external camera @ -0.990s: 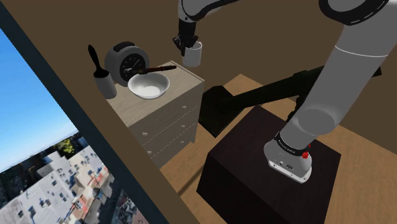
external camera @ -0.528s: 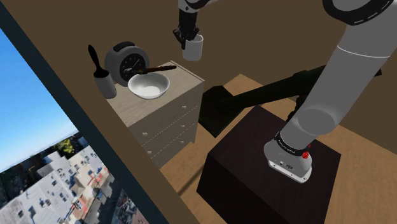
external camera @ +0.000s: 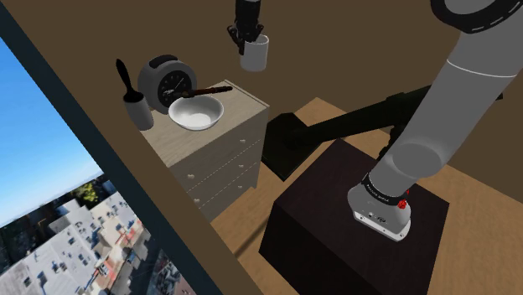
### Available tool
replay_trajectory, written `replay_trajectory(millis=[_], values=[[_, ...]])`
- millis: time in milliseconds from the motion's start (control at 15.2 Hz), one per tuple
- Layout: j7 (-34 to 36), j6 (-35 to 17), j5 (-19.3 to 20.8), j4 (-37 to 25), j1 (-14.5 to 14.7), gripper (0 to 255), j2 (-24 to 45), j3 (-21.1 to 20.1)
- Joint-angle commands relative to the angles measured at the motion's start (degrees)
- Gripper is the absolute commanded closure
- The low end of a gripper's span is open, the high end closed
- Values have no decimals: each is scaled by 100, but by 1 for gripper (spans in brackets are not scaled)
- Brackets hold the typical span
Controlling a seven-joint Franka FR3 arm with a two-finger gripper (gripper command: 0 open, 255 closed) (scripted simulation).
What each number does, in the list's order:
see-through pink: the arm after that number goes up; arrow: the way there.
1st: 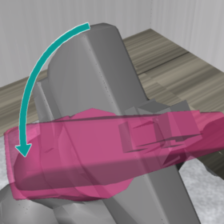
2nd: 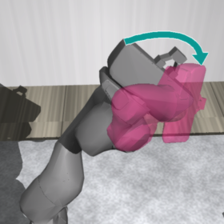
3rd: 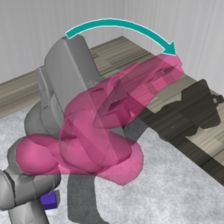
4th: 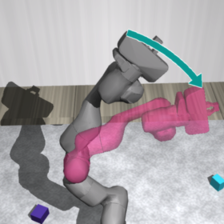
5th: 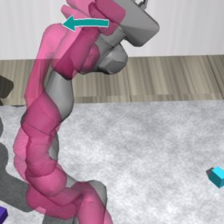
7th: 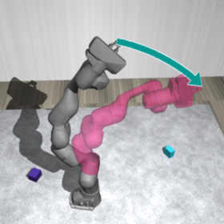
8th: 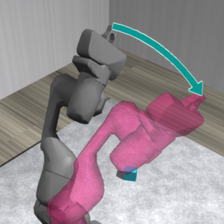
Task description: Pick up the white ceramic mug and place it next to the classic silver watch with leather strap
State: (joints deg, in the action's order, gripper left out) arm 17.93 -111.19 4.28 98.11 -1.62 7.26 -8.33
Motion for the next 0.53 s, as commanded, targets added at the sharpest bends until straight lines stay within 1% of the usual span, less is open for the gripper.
replay_trajectory(millis=[0, 462], values=[[213, 52, 38, -73, 121, 255, 34, -87], [1155, 180, 213, -278, 663, 255, 185, -455]])
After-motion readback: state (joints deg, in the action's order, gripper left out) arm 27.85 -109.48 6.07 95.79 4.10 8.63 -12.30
